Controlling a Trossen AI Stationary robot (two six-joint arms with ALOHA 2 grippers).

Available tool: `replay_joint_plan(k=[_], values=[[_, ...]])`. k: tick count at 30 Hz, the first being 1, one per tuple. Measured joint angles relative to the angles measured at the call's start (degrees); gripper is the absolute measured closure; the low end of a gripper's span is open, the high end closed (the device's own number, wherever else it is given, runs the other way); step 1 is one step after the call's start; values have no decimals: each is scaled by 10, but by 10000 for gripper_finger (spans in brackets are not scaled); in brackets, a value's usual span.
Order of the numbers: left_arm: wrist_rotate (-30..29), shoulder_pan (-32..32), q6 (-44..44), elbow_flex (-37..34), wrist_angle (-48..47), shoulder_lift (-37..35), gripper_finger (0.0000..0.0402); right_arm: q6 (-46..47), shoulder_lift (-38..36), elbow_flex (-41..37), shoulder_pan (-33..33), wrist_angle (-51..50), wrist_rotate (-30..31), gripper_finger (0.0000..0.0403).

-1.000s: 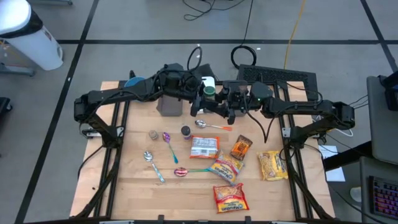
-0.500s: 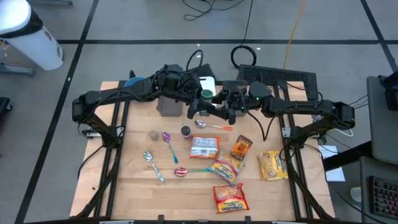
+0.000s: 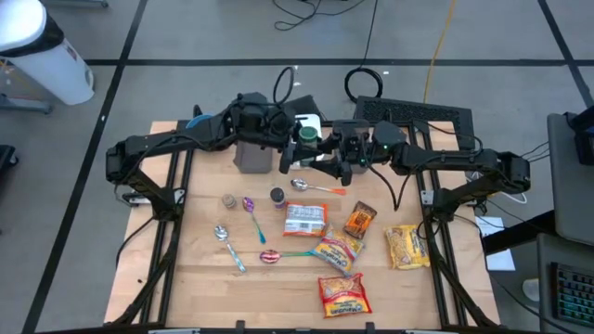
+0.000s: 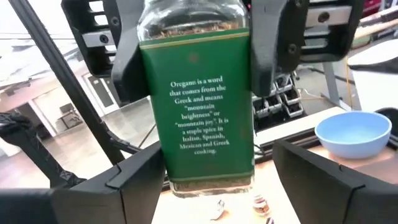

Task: Pick & Place Food Item
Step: Put the green seasoning bottle into the white bin

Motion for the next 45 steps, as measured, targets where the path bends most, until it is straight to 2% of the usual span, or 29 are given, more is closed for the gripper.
replay_joint_plan(k=[8, 15, 24, 31, 36, 45], values=[[0, -2, -2, 0, 5, 0, 195, 1, 0, 0, 0, 28, -1, 134], [-1, -1, -7, 0, 8, 0, 195, -4, 0, 0, 0, 29, -4, 212], [-1, -1, -14, 0, 9, 0, 195, -5, 0, 0, 0, 28, -3, 212], [0, 1, -31, 0, -4, 0, 126, -6, 1, -1, 0, 27, 0, 212], [4, 1, -38, 0, -9, 0, 101, -7, 1, -1, -2, 30, 0, 212], [7, 5, -37, 2, -40, 0, 117, -9, -19, -2, -16, 26, -2, 212]])
